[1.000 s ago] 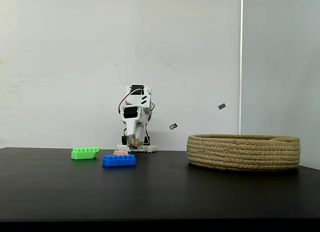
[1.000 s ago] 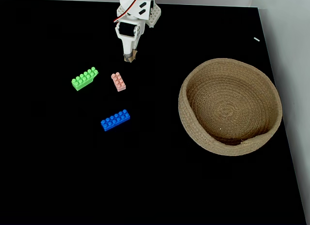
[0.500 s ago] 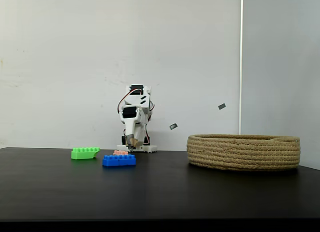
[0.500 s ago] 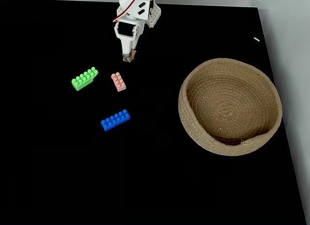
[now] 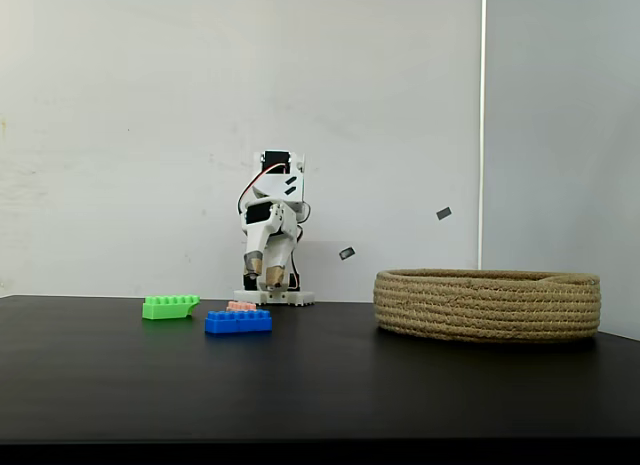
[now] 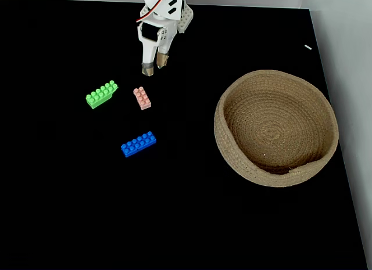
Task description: Place the lego blocks in the tray
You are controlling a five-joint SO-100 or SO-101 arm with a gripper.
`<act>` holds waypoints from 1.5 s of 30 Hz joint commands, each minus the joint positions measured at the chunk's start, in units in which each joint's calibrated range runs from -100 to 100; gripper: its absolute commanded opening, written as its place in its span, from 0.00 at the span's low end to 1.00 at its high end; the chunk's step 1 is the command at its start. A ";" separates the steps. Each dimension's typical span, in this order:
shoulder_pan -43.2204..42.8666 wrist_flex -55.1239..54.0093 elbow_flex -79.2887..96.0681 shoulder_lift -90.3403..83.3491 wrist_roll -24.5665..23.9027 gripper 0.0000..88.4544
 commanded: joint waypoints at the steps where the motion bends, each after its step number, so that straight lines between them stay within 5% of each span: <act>1: -0.93 -4.24 -8.49 10.42 -1.71 0.28; 9: -0.76 -8.57 -14.88 27.44 -3.66 0.36; 29: 5.67 -11.57 -40.96 65.45 -4.98 0.36; 32: 6.33 -13.32 -42.33 68.28 -4.49 0.31; 36: 5.67 -17.73 -41.05 68.63 -0.44 0.00; 45: 4.18 -7.99 -40.96 55.65 -0.83 0.00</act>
